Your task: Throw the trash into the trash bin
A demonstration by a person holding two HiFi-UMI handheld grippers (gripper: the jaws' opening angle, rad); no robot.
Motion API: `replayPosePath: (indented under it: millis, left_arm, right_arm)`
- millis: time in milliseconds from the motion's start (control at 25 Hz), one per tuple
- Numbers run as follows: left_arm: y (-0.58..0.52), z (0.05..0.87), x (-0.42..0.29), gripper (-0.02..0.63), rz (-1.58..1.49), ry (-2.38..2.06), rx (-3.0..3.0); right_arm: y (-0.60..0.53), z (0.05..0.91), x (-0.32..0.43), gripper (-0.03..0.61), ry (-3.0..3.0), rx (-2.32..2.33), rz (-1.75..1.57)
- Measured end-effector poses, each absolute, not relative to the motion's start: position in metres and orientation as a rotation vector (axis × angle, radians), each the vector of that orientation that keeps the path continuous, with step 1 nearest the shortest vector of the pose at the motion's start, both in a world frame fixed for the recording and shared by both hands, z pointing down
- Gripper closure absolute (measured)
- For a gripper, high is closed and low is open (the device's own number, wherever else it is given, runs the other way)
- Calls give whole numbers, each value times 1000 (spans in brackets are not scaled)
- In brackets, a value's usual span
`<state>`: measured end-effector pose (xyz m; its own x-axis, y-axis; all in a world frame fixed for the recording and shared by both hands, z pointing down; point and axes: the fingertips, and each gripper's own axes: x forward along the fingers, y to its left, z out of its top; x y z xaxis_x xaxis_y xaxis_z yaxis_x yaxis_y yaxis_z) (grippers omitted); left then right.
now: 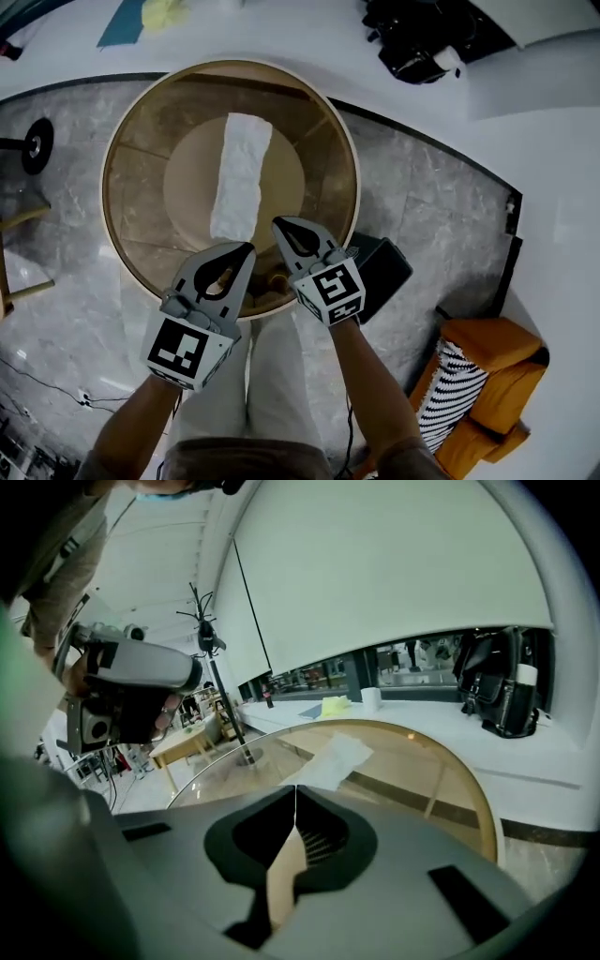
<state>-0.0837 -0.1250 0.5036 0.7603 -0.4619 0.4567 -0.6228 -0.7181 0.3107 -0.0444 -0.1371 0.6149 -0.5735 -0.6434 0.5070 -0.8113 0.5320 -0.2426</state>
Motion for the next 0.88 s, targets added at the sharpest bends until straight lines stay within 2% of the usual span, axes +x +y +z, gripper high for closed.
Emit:
replayPosePath:
  millis: [480,520,560,600,680,880]
  left_arm:
    - [-141,486,-122,595,388,-945,2425]
    - [-143,484,-124,594,387,-948,2422]
    - [-144,483,-126,594,390,-951,2424]
    - [-147,483,-128,594,393,-954,2426]
    - [-152,480,-131,594,397,-962,2425]
    - [-166,475,-132,595,376,-976,2404]
  right_arm:
    - [-170,599,-85,555,-2450,1036,538]
    - [-173,598,-87,522,-2450,1030,534]
    - [-176,597,-89,397,-2446,1027,535]
    - [-179,598,-91,242,-2438,1022,533]
    - [-182,599,-96,210,-2426,992,512]
    - [-188,607,-101,198,-2405,923,482]
